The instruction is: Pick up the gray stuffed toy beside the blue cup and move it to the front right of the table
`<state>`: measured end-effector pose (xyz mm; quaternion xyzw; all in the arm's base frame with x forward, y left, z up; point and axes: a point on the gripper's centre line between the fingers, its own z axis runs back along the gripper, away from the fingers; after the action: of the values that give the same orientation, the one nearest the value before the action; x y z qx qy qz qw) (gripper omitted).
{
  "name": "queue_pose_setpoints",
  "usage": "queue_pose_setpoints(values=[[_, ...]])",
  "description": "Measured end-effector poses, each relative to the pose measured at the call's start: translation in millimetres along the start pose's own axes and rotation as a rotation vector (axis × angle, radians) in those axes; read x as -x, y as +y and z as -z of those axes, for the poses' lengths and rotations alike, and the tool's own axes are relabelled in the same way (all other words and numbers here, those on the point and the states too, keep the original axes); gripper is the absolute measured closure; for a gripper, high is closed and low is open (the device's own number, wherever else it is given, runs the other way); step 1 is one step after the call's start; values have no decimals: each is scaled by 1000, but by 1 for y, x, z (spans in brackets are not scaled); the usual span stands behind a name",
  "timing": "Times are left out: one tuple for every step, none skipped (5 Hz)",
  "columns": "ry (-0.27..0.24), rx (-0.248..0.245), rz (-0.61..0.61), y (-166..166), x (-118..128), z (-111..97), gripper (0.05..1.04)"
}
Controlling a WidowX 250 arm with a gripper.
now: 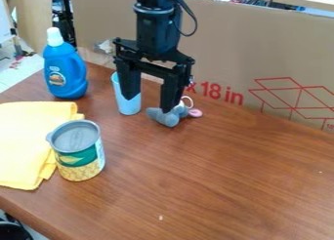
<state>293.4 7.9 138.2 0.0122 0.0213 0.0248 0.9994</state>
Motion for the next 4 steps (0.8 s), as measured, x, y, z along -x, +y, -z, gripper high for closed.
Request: queue_pose_setpoints(values=[[32,-1,-2,0,1,9,83],[-3,-30,13,-1,-21,13,83],[-57,-60,90,-15,-46,10,83],[-32,-60,100,-19,-70,27,83]])
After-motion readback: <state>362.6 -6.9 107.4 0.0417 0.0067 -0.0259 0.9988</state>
